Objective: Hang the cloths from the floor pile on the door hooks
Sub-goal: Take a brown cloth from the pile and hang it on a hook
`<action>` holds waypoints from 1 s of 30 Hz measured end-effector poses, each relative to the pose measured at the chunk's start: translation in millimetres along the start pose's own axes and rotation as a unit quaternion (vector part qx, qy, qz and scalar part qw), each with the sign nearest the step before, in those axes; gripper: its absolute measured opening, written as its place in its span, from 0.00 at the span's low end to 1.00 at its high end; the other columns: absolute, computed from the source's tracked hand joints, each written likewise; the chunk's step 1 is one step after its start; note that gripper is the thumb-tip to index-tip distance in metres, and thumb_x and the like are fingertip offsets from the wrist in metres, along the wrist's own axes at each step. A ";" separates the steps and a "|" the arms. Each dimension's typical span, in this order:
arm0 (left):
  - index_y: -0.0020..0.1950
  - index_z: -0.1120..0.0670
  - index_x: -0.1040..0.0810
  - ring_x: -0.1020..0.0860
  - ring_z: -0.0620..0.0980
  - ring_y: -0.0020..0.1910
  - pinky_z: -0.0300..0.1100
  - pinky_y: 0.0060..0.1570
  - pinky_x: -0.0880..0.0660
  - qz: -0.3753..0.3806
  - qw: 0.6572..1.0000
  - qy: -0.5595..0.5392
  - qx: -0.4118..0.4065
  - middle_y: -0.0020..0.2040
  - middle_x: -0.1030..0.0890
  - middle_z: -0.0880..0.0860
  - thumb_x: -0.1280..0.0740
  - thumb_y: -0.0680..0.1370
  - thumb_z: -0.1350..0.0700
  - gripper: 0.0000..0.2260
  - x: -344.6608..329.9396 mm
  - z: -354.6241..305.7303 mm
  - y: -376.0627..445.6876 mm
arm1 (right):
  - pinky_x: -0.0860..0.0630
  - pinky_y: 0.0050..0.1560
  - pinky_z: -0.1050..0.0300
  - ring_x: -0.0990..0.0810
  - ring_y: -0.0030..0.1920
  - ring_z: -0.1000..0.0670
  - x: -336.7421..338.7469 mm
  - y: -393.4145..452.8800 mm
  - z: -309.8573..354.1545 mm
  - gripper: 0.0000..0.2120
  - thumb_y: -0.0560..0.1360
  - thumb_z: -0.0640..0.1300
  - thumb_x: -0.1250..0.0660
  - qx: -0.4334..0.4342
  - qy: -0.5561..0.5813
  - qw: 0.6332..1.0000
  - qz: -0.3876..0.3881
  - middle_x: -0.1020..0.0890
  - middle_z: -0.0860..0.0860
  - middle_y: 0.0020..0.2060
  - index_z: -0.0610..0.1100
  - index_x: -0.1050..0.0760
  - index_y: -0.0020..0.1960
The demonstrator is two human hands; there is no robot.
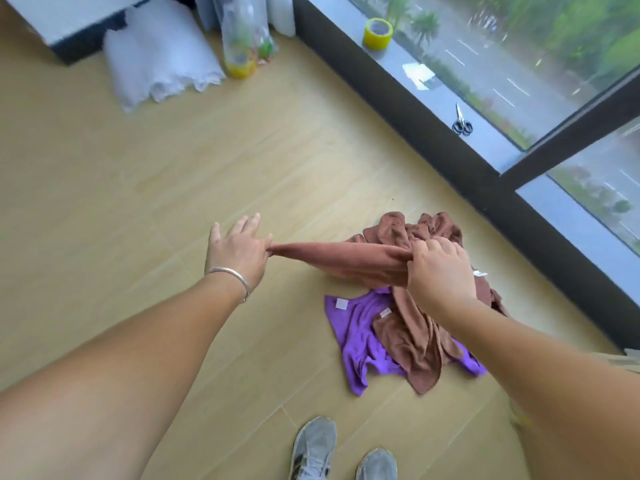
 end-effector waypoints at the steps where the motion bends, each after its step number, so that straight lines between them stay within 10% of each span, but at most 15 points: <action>1: 0.70 0.39 0.34 0.48 0.47 0.76 0.58 0.72 0.48 -0.005 1.000 -0.010 0.015 0.78 0.48 0.48 0.50 0.83 0.45 0.17 7.2 17.0 -4.7 | 0.35 0.62 0.48 0.28 0.58 0.41 14.3 7.5 12.7 0.07 0.76 0.42 0.41 0.011 -0.003 1.000 -0.008 0.21 0.44 0.51 0.43 0.27 0.51; 16: 0.69 0.40 0.31 0.46 0.48 0.76 0.56 0.72 0.48 -0.021 0.972 -0.086 0.217 0.78 0.45 0.49 0.49 0.82 0.44 0.17 10.7 202.6 -157.7 | 0.37 0.60 0.54 0.32 0.63 0.45 115.4 17.8 201.8 0.09 0.77 0.45 0.41 0.206 -0.005 0.978 -0.046 0.24 0.47 0.56 0.45 0.30 0.57; 30: 0.69 0.42 0.32 0.44 0.49 0.75 0.52 0.70 0.42 0.126 0.940 -0.176 0.265 0.78 0.45 0.49 0.45 0.81 0.44 0.17 -232.3 53.0 -324.3 | 0.35 0.62 0.51 0.32 0.64 0.45 -108.1 -132.4 187.8 0.12 0.78 0.45 0.40 0.263 -0.049 0.955 0.131 0.25 0.47 0.59 0.45 0.29 0.60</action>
Point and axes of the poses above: each hand's wrist, its own y-axis towards the middle knuckle, its own x-axis out of the back of the hand, z = x × y, the point moved 2 cm from there along y, towards the middle knuckle
